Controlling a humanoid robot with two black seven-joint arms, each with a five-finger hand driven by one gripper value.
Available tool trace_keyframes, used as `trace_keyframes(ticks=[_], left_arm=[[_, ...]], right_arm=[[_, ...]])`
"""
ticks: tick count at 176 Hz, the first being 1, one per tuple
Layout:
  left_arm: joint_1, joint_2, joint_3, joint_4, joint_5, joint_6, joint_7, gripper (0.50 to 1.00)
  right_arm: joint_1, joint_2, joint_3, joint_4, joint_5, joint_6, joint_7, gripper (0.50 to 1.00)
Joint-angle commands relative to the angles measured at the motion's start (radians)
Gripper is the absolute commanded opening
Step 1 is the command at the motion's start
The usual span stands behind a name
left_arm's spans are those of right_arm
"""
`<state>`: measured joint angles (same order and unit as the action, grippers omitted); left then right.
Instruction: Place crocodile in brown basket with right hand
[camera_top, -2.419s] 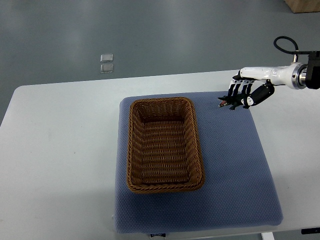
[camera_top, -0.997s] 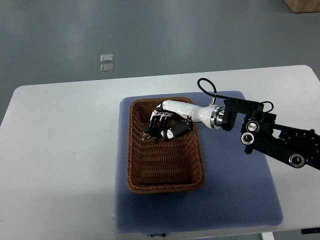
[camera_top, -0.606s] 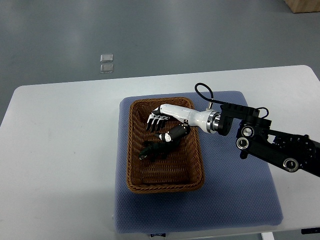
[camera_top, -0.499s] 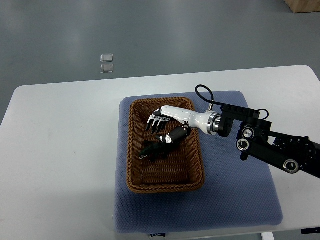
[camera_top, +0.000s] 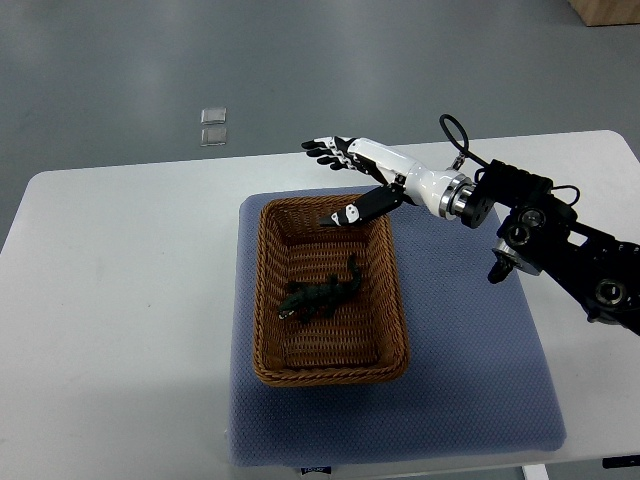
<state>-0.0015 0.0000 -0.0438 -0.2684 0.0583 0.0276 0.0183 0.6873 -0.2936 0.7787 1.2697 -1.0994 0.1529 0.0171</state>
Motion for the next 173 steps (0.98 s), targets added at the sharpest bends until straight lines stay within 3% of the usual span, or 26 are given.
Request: trace_keyframes(ticks=[1,51,96,144,173], left_arm=[[0.0,0.0,-0.001,0.0,0.0,0.0,0.0,1.0],[0.0,0.0,-0.001,-0.002,0.0,0.0,0.0,1.0],[0.0,0.0,-0.001,-0.002,0.0,0.0,0.0,1.0],[0.0,0.0,-0.001,-0.003,0.0,0.0,0.0,1.0],[0.0,0.0,-0.001,-0.003,0.0,0.0,0.0,1.0]], right_arm=[[-0.034,0.017,0.086,-0.018,0.162,-0.001,0.0,0.905],[-0.106,0.165,0.418,-0.234,0.556,-0.018,0.001,0.911],[-0.135,0.179,0.476,-0.397,0.941,-0.001,0.014,0.928],[-0.167,0.186,0.476,-0.523,1.027,0.231,0.03,0.928],[-0.17,0.186,0.476,-0.544,1.027,0.26,0.055,0.928]])
